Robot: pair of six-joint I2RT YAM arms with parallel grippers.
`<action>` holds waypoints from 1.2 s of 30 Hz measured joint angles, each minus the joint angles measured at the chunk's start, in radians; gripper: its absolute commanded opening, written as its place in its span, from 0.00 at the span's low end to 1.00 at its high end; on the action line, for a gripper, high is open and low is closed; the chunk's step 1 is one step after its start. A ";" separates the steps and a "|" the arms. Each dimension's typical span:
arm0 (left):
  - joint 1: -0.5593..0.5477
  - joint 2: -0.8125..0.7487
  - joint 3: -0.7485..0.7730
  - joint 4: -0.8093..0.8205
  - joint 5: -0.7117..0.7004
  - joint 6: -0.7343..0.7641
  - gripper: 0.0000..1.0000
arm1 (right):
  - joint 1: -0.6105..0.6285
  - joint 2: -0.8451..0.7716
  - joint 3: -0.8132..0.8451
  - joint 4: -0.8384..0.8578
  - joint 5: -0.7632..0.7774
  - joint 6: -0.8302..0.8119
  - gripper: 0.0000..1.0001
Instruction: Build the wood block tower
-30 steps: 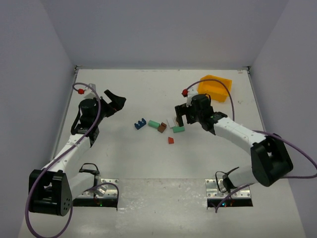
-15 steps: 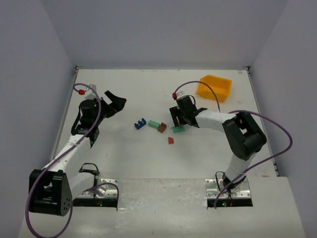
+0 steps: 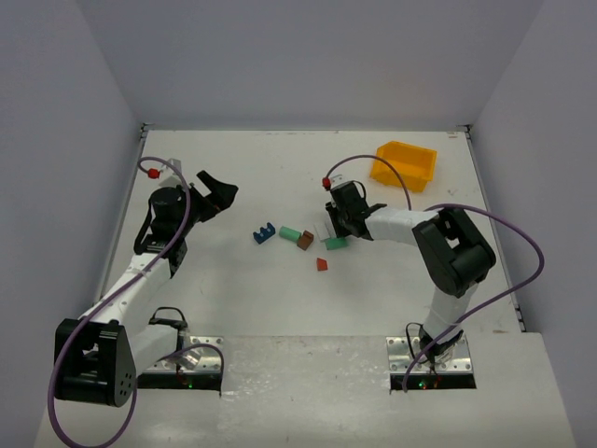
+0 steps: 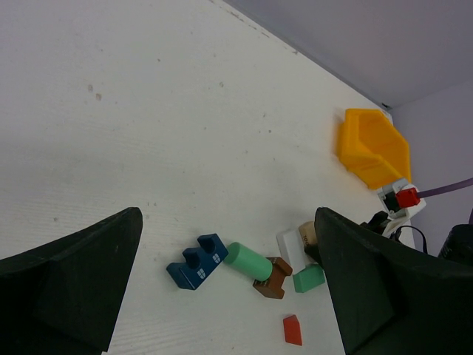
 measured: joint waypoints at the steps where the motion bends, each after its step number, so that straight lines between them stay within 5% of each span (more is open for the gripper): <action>1: 0.000 0.000 0.000 -0.001 0.000 0.000 1.00 | 0.000 0.000 0.000 0.001 -0.003 -0.007 0.13; 9: 0.000 -0.029 -0.003 -0.013 0.011 0.000 1.00 | 0.000 -0.048 0.002 -0.010 -0.049 -0.127 0.01; 15: 0.000 -0.052 -0.014 -0.020 0.027 0.000 1.00 | 0.013 -0.345 -0.063 0.039 -0.181 -0.219 0.01; 21: 0.000 -0.052 -0.018 -0.024 0.030 0.000 1.00 | 0.209 -0.541 -0.214 0.104 -0.283 -0.326 0.01; 25: 0.000 -0.043 -0.018 -0.024 0.042 0.000 1.00 | 0.319 -0.523 -0.292 0.069 -0.398 -0.377 0.04; 36: 0.000 -0.026 -0.020 -0.024 0.052 0.004 1.00 | 0.494 -0.252 -0.262 0.070 -0.380 -0.416 0.08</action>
